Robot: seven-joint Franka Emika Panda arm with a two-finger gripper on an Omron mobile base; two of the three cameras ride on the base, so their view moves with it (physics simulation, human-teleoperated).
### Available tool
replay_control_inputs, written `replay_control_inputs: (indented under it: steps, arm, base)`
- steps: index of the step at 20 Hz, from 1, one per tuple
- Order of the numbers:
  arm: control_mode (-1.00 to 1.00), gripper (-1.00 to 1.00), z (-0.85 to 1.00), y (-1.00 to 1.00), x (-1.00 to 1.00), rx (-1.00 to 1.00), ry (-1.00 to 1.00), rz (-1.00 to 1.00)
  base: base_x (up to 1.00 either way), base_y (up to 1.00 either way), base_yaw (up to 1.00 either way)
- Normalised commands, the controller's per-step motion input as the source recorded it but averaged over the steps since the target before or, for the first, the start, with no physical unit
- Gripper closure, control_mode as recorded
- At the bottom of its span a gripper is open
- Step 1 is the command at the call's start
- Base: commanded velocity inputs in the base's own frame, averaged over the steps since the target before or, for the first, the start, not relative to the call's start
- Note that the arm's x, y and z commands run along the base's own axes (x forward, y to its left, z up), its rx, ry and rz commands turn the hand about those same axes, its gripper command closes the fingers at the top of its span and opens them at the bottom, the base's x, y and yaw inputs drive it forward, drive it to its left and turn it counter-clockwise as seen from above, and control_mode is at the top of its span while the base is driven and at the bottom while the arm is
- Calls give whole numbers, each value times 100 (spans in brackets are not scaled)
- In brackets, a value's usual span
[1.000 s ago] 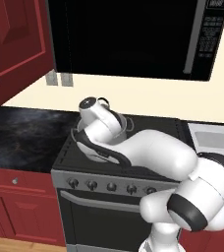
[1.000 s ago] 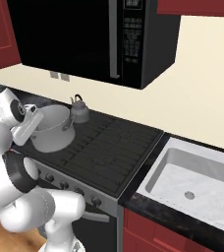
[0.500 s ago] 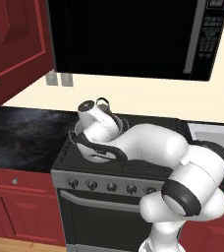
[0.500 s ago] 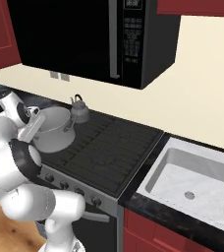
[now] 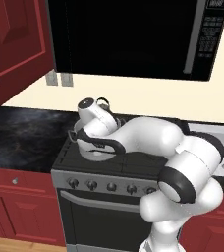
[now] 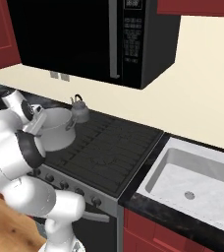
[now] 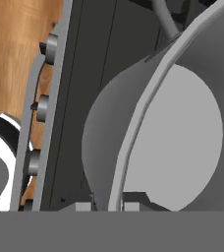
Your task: Pick the kettle from the cabinet and place it on a stove burner. Then pick the pot from the counter and place it on another stove burner. Finally, turn both burners on.
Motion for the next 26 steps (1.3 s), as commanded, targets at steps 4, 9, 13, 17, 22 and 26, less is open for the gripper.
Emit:
replay_control_inputs:
  steps: [4, 9, 13, 17, 22, 26]
  arm:
    - [-100, 100, -9, 4, 15, 1, 0, 3]
    - [-100, -100, -13, 7, 5, 0, 0, 3]
    - [-100, -100, -10, 0, 0, 1, 0, 1]
    - [-100, -100, 0, 0, -1, 2, 0, 1]
    - [-100, -100, 22, 0, -7, 0, -5, 0]
    - [-100, -100, 37, 0, -14, 0, -5, 0]
  base:
    - [0, 0, 0]
    - [0, 0, 0]
    - [0, 0, 0]
    - [0, 0, 0]
    - [0, 0, 0]
    - [0, 0, 0]
